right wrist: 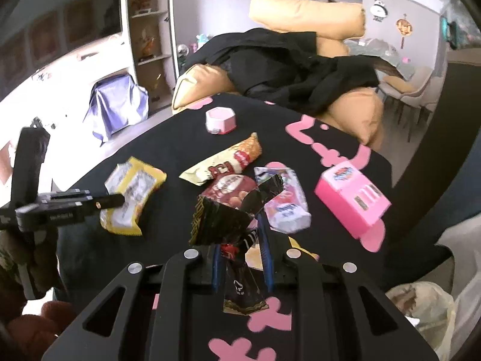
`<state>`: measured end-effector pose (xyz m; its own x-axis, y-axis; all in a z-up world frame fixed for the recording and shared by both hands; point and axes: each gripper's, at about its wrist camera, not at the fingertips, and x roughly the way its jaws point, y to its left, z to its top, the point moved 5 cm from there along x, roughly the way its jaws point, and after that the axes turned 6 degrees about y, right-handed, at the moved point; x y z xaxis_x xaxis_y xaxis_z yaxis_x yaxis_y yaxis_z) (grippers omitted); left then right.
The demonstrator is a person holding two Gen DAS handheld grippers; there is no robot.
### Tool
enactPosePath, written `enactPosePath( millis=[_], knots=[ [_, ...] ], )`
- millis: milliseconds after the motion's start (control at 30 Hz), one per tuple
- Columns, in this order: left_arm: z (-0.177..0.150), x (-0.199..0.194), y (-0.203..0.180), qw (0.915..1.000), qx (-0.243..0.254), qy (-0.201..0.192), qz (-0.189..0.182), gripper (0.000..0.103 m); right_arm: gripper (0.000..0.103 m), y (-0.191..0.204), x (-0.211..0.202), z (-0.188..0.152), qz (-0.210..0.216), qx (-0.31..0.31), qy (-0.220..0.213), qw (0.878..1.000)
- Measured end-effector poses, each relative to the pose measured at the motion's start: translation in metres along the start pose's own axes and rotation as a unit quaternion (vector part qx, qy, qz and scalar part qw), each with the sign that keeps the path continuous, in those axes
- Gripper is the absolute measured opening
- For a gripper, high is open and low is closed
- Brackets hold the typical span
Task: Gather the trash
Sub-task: 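Carry the yellow packet and black wrapper over the yellow trash bag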
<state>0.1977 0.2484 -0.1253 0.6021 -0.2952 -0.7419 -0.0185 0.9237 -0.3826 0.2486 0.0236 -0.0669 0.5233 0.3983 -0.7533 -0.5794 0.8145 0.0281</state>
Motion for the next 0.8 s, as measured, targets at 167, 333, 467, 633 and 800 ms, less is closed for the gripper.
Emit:
enactPosePath(
  millis=[167, 333, 467, 633, 800],
  knots=[
    [0.018, -0.014, -0.04, 0.999, 0.04, -0.019, -0.005, 0.024, 0.021, -0.02, -0.017, -0.009, -0.011, 0.018, -0.019, 1.0],
    [0.033, -0.018, -0.092, 0.9954, 0.09, -0.028, -0.017, 0.025, 0.021, -0.047, -0.04, -0.017, -0.027, 0.044, -0.04, 0.998],
    [0.052, -0.022, -0.146, 0.9884, 0.143, -0.043, -0.026, 0.025, 0.021, -0.072, -0.065, -0.023, -0.047, 0.062, -0.06, 0.995],
    [0.068, -0.026, -0.215, 0.9757, 0.204, -0.066, -0.045, 0.025, 0.021, -0.11, -0.101, -0.035, -0.081, 0.09, -0.088, 0.989],
    [0.069, -0.019, -0.279, 0.9621, 0.242, -0.082, -0.094, 0.025, 0.021, -0.151, -0.134, -0.051, -0.11, 0.125, -0.108, 0.98]
  ],
)
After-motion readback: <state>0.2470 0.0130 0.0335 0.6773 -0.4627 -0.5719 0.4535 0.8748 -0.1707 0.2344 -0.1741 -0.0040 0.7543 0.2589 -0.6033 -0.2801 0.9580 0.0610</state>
